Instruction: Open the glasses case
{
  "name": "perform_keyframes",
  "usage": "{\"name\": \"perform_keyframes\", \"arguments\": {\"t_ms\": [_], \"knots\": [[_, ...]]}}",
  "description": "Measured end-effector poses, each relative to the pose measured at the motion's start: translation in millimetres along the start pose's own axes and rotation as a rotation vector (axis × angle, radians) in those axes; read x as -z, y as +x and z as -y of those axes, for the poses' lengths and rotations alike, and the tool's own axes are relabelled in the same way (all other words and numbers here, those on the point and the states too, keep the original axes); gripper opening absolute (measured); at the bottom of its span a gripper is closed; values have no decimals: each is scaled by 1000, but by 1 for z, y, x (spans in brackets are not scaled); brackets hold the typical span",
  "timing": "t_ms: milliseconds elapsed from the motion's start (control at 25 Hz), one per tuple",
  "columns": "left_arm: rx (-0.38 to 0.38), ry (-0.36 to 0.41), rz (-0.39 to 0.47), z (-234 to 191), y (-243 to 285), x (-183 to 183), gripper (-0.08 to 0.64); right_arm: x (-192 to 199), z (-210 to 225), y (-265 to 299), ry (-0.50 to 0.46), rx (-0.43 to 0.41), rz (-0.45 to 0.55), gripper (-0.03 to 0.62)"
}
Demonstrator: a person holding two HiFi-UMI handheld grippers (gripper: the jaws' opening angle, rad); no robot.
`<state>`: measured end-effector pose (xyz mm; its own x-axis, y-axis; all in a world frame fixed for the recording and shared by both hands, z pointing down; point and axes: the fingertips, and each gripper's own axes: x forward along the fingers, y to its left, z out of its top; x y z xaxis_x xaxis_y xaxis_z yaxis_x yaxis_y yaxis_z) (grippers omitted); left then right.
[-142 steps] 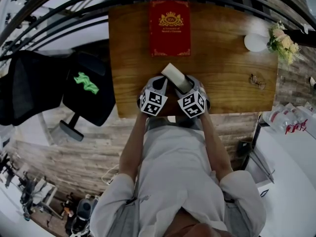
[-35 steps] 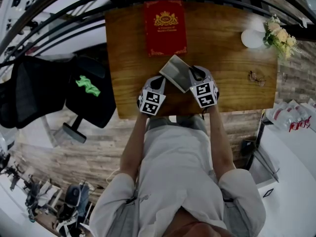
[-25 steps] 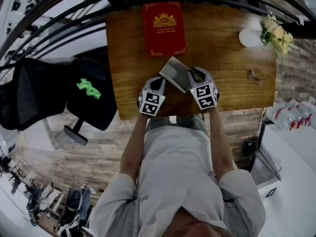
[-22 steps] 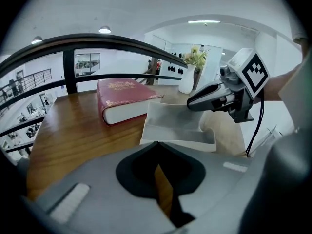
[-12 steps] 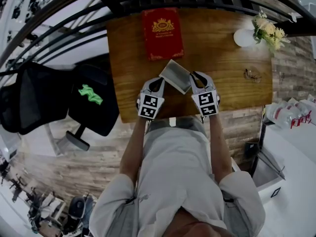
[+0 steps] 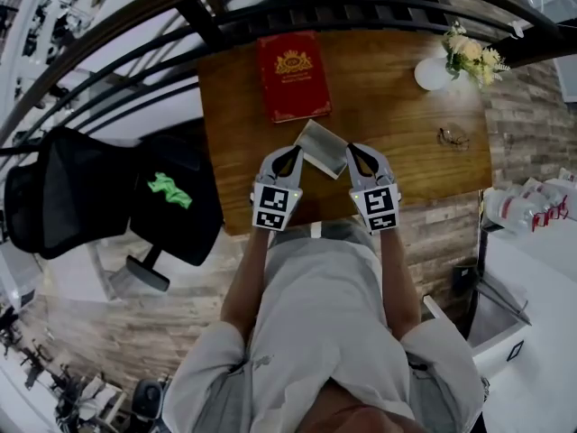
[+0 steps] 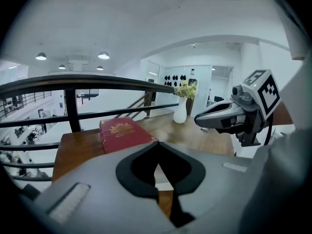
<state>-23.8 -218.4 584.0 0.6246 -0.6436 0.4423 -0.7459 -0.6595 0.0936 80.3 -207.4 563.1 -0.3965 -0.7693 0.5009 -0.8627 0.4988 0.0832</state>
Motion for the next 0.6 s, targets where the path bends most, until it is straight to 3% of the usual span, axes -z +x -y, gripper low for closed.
{"name": "perform_keyframes", "arguments": {"t_ms": [600], "knots": [[21, 2, 45, 10, -14, -11, 20, -3, -10, -17, 28, 61, 18, 2]]}}
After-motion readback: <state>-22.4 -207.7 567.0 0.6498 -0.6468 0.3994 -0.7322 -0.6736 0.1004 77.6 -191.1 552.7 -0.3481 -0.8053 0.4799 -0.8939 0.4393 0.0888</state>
